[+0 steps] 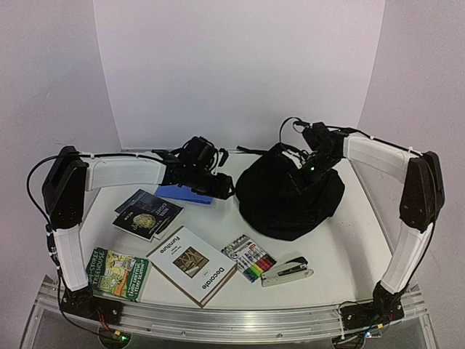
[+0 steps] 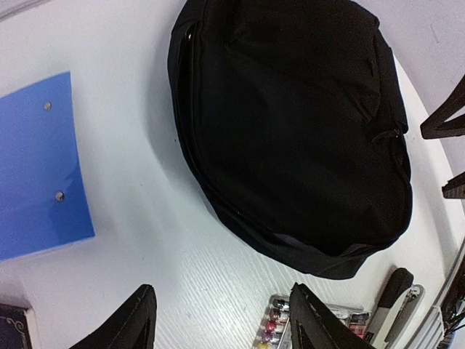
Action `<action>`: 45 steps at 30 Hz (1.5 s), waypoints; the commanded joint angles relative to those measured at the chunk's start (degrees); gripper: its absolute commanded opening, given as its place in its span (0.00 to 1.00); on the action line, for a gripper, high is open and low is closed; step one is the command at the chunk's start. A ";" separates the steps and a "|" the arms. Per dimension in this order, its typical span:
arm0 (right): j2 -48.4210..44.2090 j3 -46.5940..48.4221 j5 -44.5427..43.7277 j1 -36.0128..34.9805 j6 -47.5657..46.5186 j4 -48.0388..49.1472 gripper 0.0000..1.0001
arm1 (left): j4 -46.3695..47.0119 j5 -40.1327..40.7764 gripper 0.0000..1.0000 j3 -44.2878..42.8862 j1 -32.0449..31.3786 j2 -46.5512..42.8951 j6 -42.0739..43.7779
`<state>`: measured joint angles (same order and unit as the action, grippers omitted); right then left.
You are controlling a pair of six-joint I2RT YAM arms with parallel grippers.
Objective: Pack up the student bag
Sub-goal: Unzip the student bag at the center of the board.
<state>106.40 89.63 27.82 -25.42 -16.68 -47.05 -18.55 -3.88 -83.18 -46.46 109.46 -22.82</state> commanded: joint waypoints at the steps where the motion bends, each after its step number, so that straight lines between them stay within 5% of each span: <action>1: 1.77 -1.56 -2.92 -2.92 -1.67 1.23 0.57 | 3.56 0.65 0.63 2.65 0.22 -4.50 -5.93; 10: 4.22 -4.28 -6.03 -6.85 -3.88 1.46 0.47 | 2.55 0.51 0.63 2.24 0.62 -4.06 -5.62; 18: 4.23 -7.27 -9.23 -9.56 -4.44 1.89 0.59 | 2.12 0.18 0.64 2.31 1.01 -4.02 -5.27; 24: 4.53 -7.17 -12.06 -9.70 -2.48 3.66 0.50 | 2.19 -0.13 0.64 2.65 1.11 -4.42 -4.95; 29: 1.77 -4.10 -5.57 -9.50 0.55 0.77 0.59 | 2.57 -0.40 0.64 3.50 1.11 -5.20 -4.52; 37: 1.21 0.74 -1.81 -6.87 4.29 0.37 0.61 | 3.43 -1.00 0.64 3.61 1.20 -5.10 -4.27; 45: 5.83 1.88 -11.32 -5.88 3.21 0.56 0.54 | 3.37 -1.38 0.64 2.85 1.20 -4.54 -3.81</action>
<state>109.86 89.42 22.48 -31.23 -13.01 -46.08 -17.21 -4.56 -79.68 -45.63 107.26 -27.44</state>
